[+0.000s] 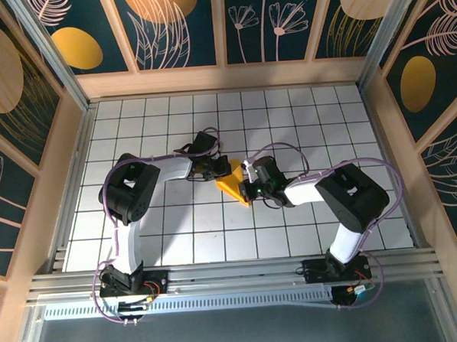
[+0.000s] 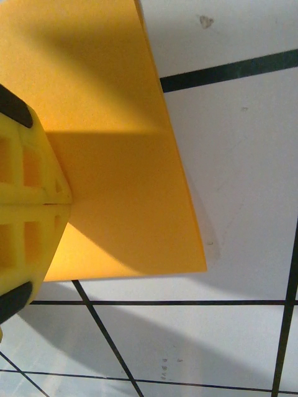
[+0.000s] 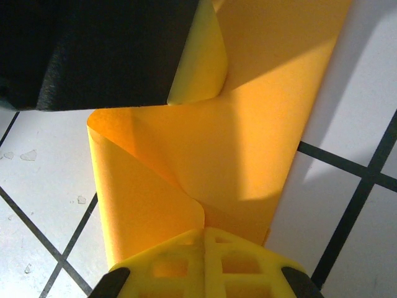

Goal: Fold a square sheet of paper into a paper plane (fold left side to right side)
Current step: Third fold the triangle at the center of the table.

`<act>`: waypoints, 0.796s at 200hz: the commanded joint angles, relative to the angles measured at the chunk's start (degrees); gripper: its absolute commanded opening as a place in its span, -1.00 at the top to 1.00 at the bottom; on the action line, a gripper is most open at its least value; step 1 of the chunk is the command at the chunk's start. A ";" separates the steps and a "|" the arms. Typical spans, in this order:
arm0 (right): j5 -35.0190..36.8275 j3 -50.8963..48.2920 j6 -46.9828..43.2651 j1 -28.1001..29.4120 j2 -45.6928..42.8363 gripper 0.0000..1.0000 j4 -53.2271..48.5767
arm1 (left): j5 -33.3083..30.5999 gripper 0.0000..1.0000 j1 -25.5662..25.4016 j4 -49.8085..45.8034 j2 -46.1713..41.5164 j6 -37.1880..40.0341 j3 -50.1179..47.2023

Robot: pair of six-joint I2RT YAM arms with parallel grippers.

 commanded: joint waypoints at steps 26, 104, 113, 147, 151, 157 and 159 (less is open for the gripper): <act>-0.65 0.93 -0.66 -0.38 -2.85 1.00 -2.20 | -1.98 1.00 -0.29 -3.79 2.81 0.60 -0.24; -0.69 1.89 -0.75 -0.38 -1.16 1.00 -1.45 | -2.00 1.00 -0.29 -3.87 2.71 0.56 -0.33; -0.65 1.83 -0.76 -0.40 -1.04 1.00 -1.37 | -1.98 1.00 -0.24 -3.87 2.74 0.54 -0.33; -0.72 2.03 -0.62 -0.45 -0.22 1.00 -1.05 | -1.90 1.00 -0.26 -3.79 2.78 0.59 -0.33; -0.72 2.05 -0.64 -0.42 -0.15 1.00 -1.00 | -1.89 1.00 -0.29 -3.83 2.76 0.55 -0.33; -0.74 2.05 -0.71 -0.40 -0.04 1.00 -1.02 | -1.93 1.00 -0.28 -3.81 2.72 0.60 -0.37; -0.74 2.12 -0.74 -0.38 0.03 1.00 -1.06 | -1.95 1.00 -0.25 -3.84 2.77 0.61 -0.39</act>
